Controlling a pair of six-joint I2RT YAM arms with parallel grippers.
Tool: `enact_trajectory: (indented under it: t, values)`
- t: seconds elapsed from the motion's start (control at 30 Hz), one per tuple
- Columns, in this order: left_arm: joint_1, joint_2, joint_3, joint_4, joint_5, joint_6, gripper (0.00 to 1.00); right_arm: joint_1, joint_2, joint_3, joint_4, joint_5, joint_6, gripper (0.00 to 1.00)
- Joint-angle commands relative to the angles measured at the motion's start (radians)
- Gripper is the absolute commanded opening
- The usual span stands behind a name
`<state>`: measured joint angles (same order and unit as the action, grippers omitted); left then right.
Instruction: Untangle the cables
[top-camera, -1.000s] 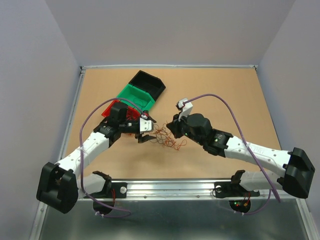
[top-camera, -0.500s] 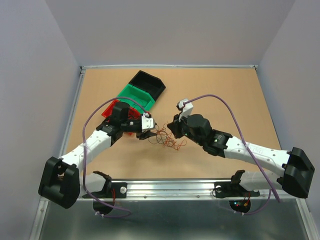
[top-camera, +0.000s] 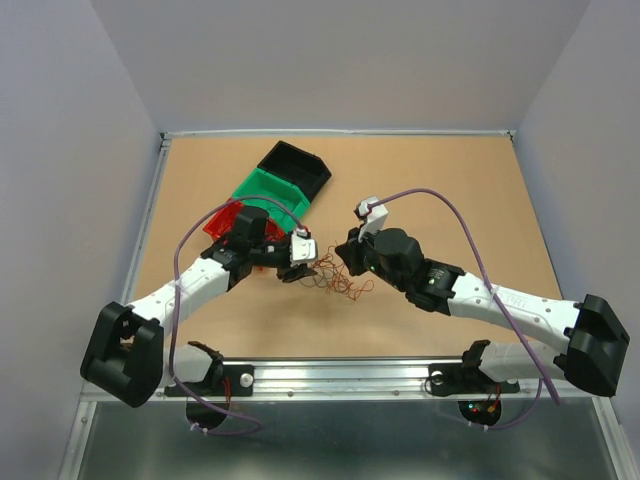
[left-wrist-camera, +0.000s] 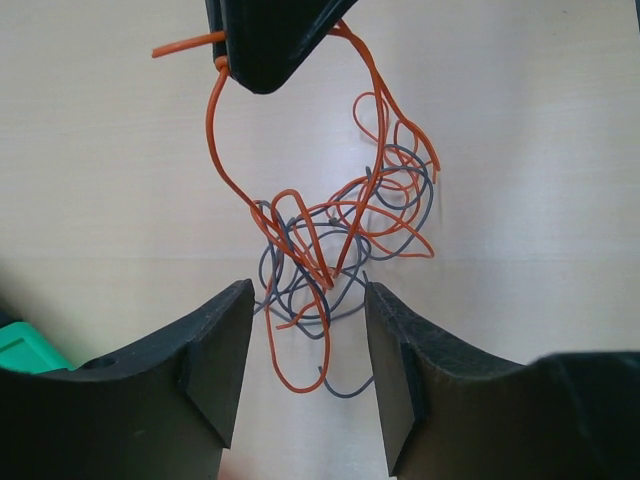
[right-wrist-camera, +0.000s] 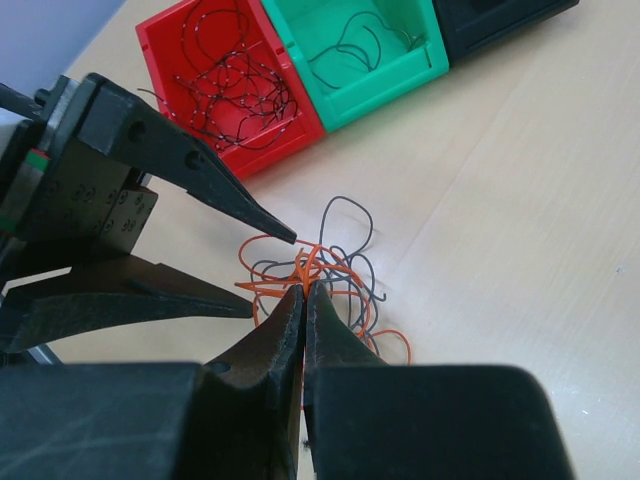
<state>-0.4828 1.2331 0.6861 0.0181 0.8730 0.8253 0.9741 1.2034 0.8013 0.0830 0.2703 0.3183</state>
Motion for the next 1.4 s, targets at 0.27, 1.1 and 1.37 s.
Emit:
enact_trajectory:
  t: [0.27,1.1,1.37]
  values:
    - [-0.017,0.011,0.032,0.039,-0.014,0.009,0.36,0.0,-0.019,-0.03,0.077,0.006,0.007,0.01]
    - [0.213,-0.236,-0.059,0.296,0.047,-0.313,0.0,-0.054,-0.108,-0.126,0.072,0.415,0.215,0.0]
    - [0.279,-0.254,-0.069,0.376,0.044,-0.405,0.0,-0.201,-0.376,-0.277,0.063,0.608,0.403,0.01]
